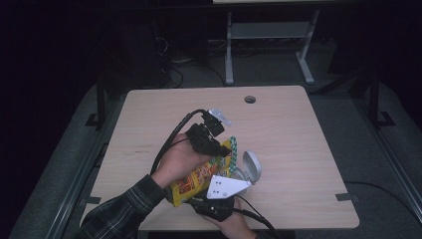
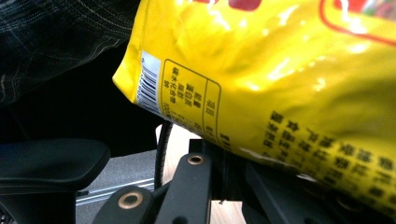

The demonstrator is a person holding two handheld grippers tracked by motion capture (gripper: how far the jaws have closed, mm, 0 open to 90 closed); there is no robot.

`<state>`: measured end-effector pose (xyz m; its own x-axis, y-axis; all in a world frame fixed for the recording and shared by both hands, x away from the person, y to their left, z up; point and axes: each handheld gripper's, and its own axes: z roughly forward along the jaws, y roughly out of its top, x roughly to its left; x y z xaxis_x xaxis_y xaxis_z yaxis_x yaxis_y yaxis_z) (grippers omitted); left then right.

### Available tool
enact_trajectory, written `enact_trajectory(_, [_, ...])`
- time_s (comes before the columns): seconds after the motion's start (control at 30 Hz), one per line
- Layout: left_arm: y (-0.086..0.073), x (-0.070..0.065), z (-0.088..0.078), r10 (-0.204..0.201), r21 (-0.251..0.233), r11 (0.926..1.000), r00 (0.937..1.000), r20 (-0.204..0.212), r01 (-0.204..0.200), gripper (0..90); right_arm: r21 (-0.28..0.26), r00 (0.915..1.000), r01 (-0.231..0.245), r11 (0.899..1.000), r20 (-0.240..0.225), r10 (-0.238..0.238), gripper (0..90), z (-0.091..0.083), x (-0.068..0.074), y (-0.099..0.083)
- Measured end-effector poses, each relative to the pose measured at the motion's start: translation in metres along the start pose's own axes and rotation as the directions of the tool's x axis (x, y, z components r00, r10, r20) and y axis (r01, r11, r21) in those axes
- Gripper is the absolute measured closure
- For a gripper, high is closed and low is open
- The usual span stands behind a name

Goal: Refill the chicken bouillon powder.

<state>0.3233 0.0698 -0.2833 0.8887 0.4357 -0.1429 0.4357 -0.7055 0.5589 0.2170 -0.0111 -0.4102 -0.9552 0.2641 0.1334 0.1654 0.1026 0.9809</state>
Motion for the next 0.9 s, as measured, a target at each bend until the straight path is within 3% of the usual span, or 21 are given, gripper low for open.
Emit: enact_trajectory(0.9, [0.0021,-0.0007,0.0027,0.004,0.004,1.0000,1.0000,0.002,-0.004,89.7,-0.002,1.0000,-0.007,1.000,0.001,0.007,90.0,-0.0011,-0.0009,-0.0003])
